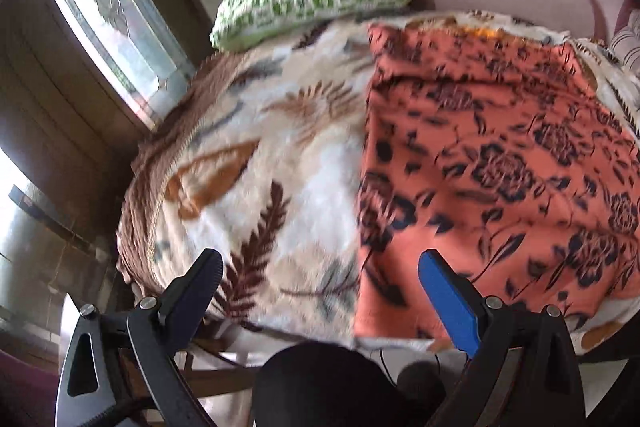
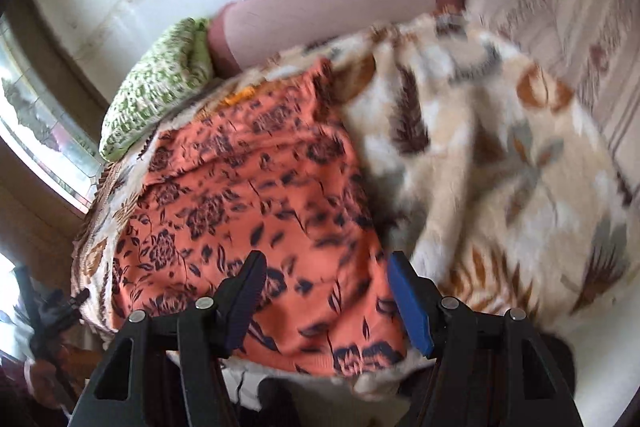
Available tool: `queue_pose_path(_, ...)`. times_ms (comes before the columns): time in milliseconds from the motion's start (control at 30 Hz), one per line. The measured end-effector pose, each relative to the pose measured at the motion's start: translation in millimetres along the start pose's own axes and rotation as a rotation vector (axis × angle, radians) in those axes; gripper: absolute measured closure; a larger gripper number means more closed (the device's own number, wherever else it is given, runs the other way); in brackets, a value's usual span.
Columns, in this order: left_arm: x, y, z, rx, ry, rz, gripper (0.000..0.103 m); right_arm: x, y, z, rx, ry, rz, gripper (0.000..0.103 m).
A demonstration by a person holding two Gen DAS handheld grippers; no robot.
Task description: Fold small clothes
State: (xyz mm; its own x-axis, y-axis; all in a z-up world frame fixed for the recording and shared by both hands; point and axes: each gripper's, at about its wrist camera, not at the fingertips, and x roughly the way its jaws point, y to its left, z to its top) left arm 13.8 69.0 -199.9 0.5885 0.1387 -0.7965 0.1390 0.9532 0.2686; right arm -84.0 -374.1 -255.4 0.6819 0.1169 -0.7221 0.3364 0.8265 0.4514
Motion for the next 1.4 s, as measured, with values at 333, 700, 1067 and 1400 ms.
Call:
queue_pose_path(333, 7, 25, -7, -0.048, -0.005, -0.072, 0.005, 33, -47, -15, 0.197, 0.133, 0.032, 0.037)
queue_pose_path(700, 34, 39, -23, -0.128, 0.081, -0.153, 0.013, 74, -46, -40, 0.153, 0.256, -0.046, 0.065)
queue_pose_path(1067, 44, 34, -26, -0.156, 0.105, -0.333, 0.035, 69, -25, -41, 0.063, 0.254, -0.048, 0.091)
queue_pose_path(1400, 80, 14, -24, -0.159, 0.191, -0.482, 0.077, 71, -30, -40, 0.097, 0.274, -0.040, 0.089)
